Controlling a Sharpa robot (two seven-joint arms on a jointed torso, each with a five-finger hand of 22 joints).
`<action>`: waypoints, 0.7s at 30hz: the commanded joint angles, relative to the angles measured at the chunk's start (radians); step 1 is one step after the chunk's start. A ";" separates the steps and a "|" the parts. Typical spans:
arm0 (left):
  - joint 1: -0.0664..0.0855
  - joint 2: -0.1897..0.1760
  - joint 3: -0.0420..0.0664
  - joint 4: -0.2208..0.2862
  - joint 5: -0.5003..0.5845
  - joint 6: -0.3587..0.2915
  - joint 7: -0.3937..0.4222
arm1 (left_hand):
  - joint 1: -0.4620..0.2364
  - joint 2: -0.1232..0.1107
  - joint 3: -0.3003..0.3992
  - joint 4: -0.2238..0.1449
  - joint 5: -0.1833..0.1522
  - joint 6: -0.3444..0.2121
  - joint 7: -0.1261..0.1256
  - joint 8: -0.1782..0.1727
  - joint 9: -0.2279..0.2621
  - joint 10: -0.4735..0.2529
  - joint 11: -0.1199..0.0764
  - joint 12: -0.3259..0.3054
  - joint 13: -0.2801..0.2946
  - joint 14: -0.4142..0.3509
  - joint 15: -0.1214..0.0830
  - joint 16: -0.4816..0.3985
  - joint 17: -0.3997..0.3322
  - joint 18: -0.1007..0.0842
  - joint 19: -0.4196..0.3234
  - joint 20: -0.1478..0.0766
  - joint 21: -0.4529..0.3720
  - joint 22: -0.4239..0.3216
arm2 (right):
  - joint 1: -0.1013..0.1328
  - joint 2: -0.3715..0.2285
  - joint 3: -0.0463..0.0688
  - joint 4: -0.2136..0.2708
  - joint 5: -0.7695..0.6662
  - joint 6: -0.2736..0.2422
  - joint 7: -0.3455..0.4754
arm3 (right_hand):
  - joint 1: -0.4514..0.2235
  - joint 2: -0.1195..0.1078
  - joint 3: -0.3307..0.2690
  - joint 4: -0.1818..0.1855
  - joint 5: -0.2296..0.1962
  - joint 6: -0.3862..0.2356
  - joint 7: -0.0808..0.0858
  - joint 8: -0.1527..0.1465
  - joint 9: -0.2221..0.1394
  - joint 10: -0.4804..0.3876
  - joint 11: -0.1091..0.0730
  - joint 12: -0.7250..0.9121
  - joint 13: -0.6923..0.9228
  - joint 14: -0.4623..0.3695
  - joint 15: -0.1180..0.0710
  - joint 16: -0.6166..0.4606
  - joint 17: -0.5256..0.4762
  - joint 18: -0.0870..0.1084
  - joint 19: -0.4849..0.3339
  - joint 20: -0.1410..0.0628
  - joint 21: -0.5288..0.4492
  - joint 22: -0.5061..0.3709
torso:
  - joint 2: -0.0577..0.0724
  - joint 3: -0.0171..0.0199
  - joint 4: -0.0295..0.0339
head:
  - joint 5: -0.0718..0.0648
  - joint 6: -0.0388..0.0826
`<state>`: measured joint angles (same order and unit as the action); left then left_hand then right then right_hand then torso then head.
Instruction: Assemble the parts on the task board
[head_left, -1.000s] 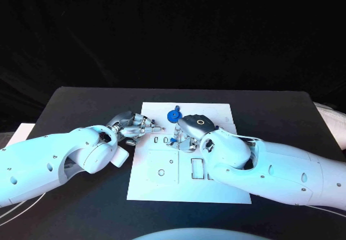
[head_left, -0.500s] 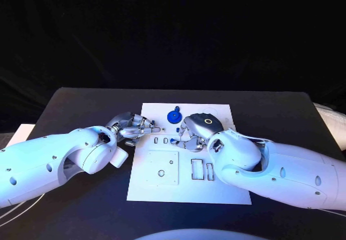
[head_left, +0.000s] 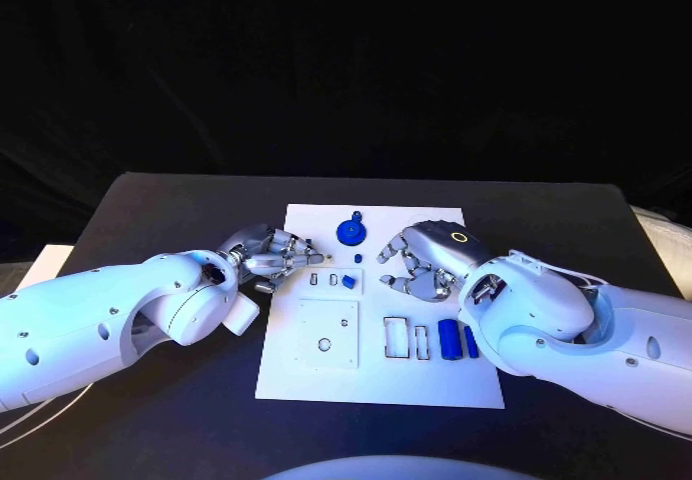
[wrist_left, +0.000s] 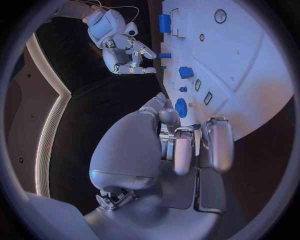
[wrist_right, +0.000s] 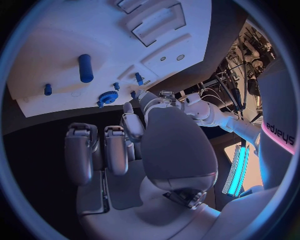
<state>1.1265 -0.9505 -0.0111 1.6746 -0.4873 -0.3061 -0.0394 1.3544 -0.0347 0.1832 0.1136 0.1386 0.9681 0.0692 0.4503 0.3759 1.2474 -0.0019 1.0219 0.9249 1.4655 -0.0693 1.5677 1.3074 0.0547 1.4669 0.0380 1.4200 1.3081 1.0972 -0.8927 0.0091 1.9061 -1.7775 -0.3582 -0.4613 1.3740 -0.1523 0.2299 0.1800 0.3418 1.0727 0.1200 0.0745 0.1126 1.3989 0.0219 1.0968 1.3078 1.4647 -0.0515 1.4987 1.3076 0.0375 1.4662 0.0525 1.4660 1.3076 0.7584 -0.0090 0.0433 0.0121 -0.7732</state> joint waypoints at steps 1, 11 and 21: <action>0.000 0.000 0.000 0.009 -0.037 0.075 -0.059 | -0.008 0.003 0.007 0.007 0.004 -0.002 0.006 -0.013 -0.006 0.007 0.000 0.004 0.002 0.105 0.007 0.003 0.263 -0.007 0.013 0.009 -0.005 0.094 | 0.001 -0.004 0.001 0.004 0.065 0.035 0.087 | 0.039 0.005 0.029 -0.027 0.028 -0.011 0.006 -0.009 -0.005 -0.003 0.009 -0.009 -0.002 0.087 0.009 0.006 0.175 0.004 0.019 0.007 -0.001 0.078 | -0.002 0.0007 -0.0022 | 0.001 -0.001; 0.000 0.005 0.000 0.012 -0.085 0.111 -0.098 | 0.023 0.009 0.122 -0.024 0.006 0.008 0.022 -0.087 -0.057 -0.002 0.012 -0.010 -0.008 0.105 0.017 0.003 0.263 -0.007 0.015 0.017 -0.007 0.098 | -0.001 0.024 -0.003 -0.039 0.101 0.094 0.073 | 0.106 0.021 0.213 -0.109 0.140 -0.038 0.019 -0.013 -0.034 -0.004 0.020 -0.002 0.000 0.088 0.016 0.011 0.182 0.003 0.022 0.015 0.005 0.088 | -0.002 0.0003 0.0001 | -0.002 0.002; 0.000 0.006 0.000 0.012 -0.078 0.102 -0.086 | 0.018 -0.001 0.166 -0.040 0.005 0.025 0.022 -0.100 -0.068 0.006 0.013 0.000 0.003 0.105 0.018 0.003 0.263 -0.007 0.015 0.019 -0.007 0.099 | -0.009 0.060 -0.008 -0.084 0.127 0.087 0.035 | 0.025 0.026 0.408 -0.162 0.172 -0.044 0.013 -0.011 -0.047 0.002 0.017 0.009 0.004 0.088 0.014 0.012 0.184 0.002 0.022 0.013 0.009 0.092 | -0.001 0.0003 0.0015 | -0.004 0.004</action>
<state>1.1264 -0.9469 -0.0113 1.6840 -0.5589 -0.2251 -0.1274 1.3722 -0.0279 0.3441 0.0728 0.1384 0.9881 0.0887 0.3532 0.3090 1.2507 0.0089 1.0166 0.9268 1.4658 -0.0552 1.5677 1.3073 0.0548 1.4668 0.0522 1.4153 1.3078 1.0898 -0.8350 0.0013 1.8244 -1.6669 -0.2769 -0.4079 1.4076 -0.1294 0.6316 0.0199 0.5166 1.0278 0.1365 0.0651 0.0668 1.3964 0.0371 1.1029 1.3071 1.4700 -0.0390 1.5067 1.3074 0.0374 1.4661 0.0614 1.4710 1.3074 0.7562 -0.0088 0.0438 0.0083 -0.7694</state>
